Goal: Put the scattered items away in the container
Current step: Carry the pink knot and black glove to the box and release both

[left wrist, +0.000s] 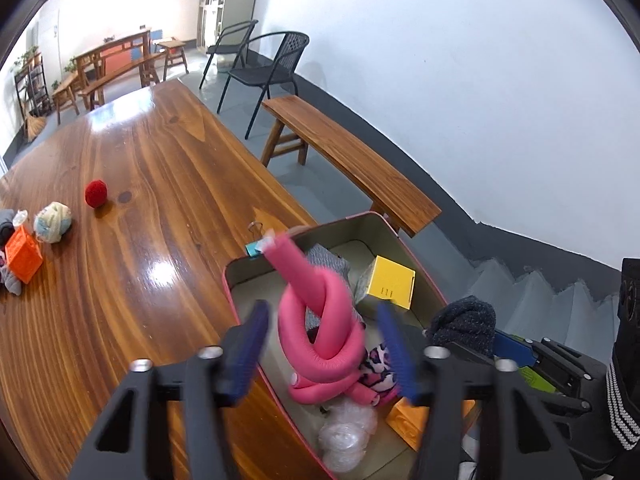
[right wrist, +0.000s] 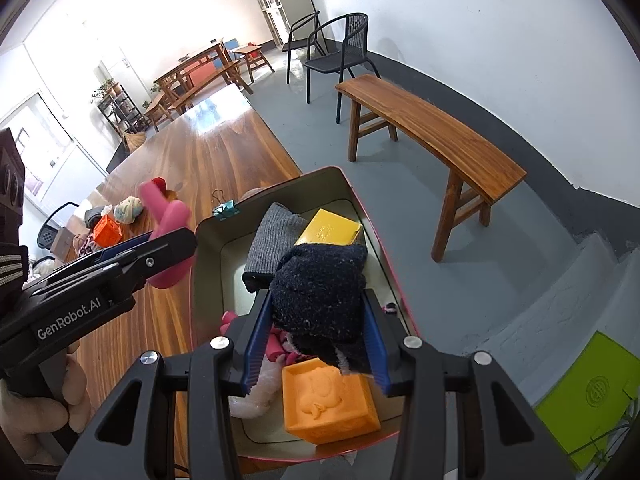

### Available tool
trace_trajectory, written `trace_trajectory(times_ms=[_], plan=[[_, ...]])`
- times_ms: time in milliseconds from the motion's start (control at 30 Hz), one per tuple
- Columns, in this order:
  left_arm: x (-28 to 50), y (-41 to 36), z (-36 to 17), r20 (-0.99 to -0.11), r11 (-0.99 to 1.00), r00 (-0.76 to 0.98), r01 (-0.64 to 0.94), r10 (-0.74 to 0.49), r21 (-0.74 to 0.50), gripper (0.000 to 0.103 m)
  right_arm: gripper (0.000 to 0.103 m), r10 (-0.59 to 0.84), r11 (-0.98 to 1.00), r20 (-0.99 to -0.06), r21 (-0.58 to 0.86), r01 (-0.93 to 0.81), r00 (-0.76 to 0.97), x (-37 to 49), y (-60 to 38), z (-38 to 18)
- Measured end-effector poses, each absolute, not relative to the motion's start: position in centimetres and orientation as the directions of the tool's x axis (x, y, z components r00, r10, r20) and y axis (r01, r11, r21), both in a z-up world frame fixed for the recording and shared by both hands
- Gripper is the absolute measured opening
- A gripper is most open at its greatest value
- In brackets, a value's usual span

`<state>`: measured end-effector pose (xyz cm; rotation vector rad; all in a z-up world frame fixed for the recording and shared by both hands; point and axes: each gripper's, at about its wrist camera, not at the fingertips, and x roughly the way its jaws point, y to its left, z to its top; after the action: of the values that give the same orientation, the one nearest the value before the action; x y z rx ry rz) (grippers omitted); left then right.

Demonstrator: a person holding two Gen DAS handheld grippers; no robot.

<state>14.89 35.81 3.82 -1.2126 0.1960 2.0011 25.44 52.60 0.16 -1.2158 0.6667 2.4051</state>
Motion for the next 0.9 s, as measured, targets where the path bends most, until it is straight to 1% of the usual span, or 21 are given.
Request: trace_trajectory(times_ms=[33,233,400,567,667,733,800,900], plan=[[14.9,35.7,3.8,-0.805,-0.693,-0.250,-0.675,0.538,-0.253,0.093,0.047,0.099,-0.823,-0.823,0.248,-0.511,-0.559,25.4,52.8,-0.1],[14.8,34.7,4.4,-0.794,-0.705,-0.274,-0.663,0.543,-0.254,0.093,0.048,0.072,-0.816,-0.835,0.266,-0.514,-0.546,25.3,52.9,-1.0],[14.1,32.8,5.0,-0.780,-0.716,-0.293,-0.646,0.553,-0.264,0.093,0.048,0.067,-0.819,-0.833,0.268,-0.507,-0.549,24.8,52.5,-1.1],[12.9,30.3,5.2,-0.785,-0.747,-0.310,-0.607,0.537,-0.272,0.093,0.048,0.065,-0.824,-0.828,0.270,-0.498,-0.557,23.9,51.9,-0.7],[12.1,28.6,4.9,-0.791,-0.769,-0.321,-0.578,0.521,-0.272,0.093,0.051,0.064,-0.826,-0.829,0.269,-0.496,-0.556,23.4,51.5,-0.6],[11.6,27.5,4.7,-0.792,-0.780,-0.326,-0.561,0.515,-0.277,0.093,0.056,0.067,-0.825,-0.831,0.265,-0.499,-0.553,23.1,51.4,-0.5],[11.2,26.4,4.7,-0.791,-0.788,-0.333,-0.547,0.513,-0.280,0.093,0.066,0.076,-0.820,-0.835,0.259,-0.510,-0.545,23.0,51.3,-0.5],[10.7,25.1,4.7,-0.789,-0.797,-0.340,-0.531,0.511,-0.288,0.093,0.067,0.097,-0.808,-0.837,0.250,-0.533,-0.539,23.0,51.3,-0.4]])
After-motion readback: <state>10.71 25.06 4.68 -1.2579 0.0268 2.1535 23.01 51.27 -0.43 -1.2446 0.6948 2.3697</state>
